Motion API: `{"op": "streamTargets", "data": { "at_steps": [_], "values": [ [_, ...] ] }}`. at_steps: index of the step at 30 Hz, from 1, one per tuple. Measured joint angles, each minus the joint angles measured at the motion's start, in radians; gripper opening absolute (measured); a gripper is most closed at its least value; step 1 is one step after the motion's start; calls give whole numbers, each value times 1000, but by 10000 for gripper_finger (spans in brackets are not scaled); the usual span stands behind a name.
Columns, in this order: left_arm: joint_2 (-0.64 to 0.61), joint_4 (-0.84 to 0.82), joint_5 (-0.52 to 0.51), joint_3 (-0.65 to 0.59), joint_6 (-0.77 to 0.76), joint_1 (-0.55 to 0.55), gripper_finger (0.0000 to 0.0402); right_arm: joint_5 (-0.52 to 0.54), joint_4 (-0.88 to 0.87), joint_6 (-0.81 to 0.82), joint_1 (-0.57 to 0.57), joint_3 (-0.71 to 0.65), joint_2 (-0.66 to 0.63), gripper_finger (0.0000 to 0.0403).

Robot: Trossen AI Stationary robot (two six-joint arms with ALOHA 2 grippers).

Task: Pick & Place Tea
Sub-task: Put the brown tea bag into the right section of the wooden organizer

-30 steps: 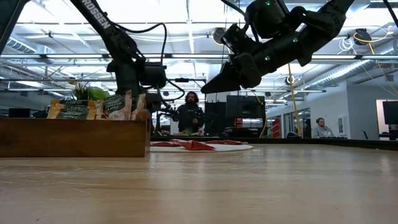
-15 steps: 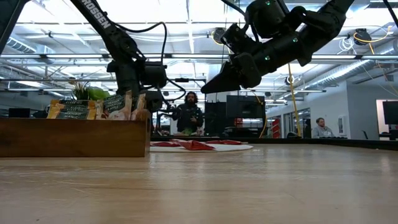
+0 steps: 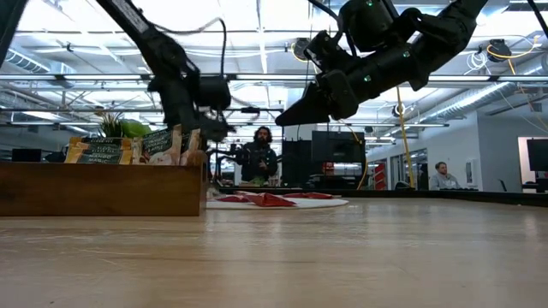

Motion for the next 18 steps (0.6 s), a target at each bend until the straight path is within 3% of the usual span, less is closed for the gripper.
{"op": "streamTargets", "data": {
  "at_steps": [8,13,18],
  "values": [
    [-300,12,-224,0,63,-141,2,1,23,8,0,0,0,18],
    [-495,49,-377,-13,61,-422,1,50,24,29,0,0,0,18],
    [-571,233,-641,-184,9,-755,1,58,53,41,0,0,0,18]
  ]
}}
